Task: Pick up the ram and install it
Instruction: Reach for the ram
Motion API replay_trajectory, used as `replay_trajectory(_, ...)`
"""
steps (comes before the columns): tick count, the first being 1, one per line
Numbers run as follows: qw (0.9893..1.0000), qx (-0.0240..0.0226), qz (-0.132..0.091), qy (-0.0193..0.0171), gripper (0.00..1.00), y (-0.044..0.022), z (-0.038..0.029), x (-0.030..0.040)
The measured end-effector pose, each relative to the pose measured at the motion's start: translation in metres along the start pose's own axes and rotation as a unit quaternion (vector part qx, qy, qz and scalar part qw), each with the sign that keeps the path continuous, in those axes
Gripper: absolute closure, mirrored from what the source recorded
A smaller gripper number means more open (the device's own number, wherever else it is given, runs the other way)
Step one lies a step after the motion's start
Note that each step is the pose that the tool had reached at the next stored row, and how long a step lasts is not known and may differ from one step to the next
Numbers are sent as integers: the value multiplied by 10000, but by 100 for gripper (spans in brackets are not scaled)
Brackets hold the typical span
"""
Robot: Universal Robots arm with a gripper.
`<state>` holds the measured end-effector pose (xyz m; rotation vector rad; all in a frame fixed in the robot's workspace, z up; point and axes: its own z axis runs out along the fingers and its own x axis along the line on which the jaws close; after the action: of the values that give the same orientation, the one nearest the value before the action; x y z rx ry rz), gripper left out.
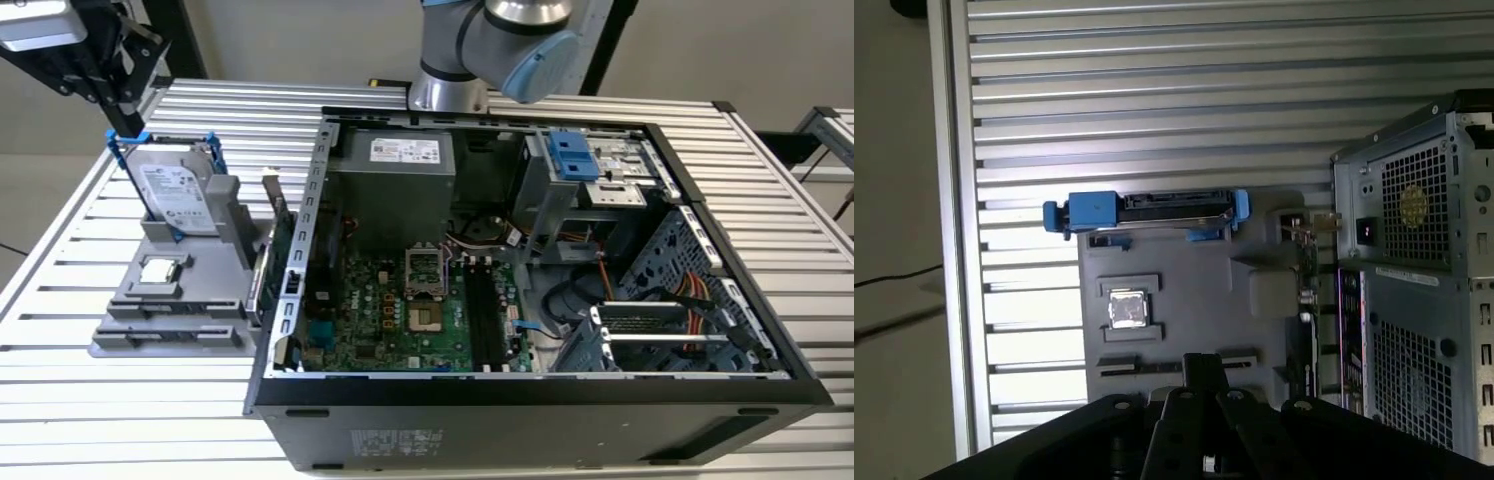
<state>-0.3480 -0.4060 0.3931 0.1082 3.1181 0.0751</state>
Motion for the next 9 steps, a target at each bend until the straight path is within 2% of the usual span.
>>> replay_trajectory(9,10000,0,0,0,100,-55,-2,-4)
